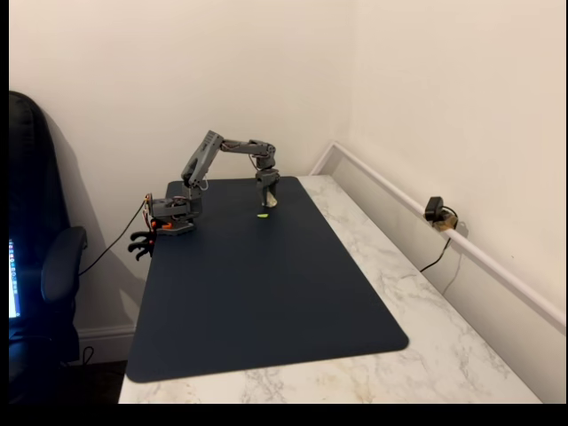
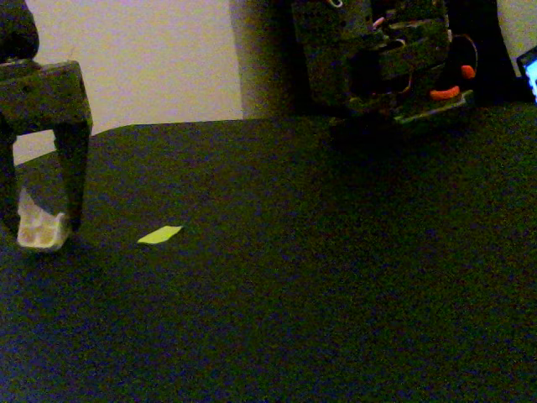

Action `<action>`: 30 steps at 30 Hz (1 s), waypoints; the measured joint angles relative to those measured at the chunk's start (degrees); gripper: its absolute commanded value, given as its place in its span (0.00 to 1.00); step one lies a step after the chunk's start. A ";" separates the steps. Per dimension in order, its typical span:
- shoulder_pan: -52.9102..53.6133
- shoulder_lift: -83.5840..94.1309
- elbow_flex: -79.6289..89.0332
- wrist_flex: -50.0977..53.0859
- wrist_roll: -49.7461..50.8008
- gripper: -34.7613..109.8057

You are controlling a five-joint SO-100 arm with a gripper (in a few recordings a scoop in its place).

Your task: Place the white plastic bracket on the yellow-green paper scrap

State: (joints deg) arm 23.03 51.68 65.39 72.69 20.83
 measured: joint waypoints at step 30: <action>-17.67 41.22 42.63 -20.57 -4.22 0.24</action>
State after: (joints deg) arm 5.36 92.90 108.02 52.12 16.61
